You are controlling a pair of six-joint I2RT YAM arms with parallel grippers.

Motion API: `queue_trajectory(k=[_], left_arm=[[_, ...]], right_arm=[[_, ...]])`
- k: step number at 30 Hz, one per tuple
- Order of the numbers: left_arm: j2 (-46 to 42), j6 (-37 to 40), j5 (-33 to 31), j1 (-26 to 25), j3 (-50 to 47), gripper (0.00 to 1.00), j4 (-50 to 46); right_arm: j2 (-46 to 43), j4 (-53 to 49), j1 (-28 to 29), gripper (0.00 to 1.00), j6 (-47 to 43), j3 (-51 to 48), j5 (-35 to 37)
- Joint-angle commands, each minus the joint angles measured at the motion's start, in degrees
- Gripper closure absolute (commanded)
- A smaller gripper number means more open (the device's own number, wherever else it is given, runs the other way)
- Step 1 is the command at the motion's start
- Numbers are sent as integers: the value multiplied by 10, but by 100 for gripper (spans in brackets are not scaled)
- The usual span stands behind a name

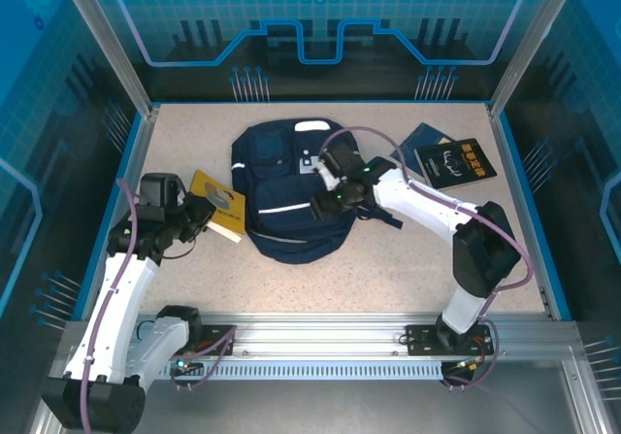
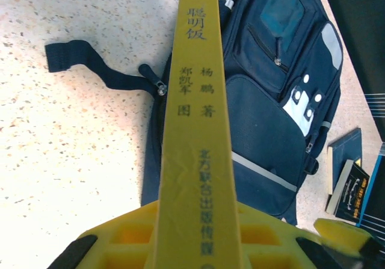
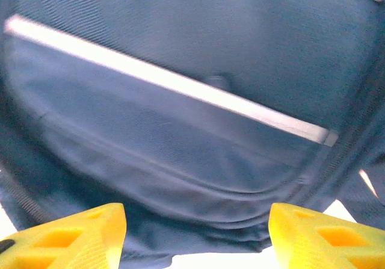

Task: Pack the student bag
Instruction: Open the student bag at the center of the table.

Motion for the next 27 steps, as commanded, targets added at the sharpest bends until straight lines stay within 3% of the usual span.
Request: queue_trajectory(k=[1,14,23,27], left_arm=[[-15,16,0,13,-1,97,7],[-26,18,7,23,5,97,-2],[-25,17,18,30,0,97,2],[-27,16,22,32,2,97,0]], right_arm=[[44,-69,44,37,-117,47,-9],[218,-139,100,36,-355,218,50],[290,-160,102,29,-413,271,48],[323,-158,89,33,-386,305,33]])
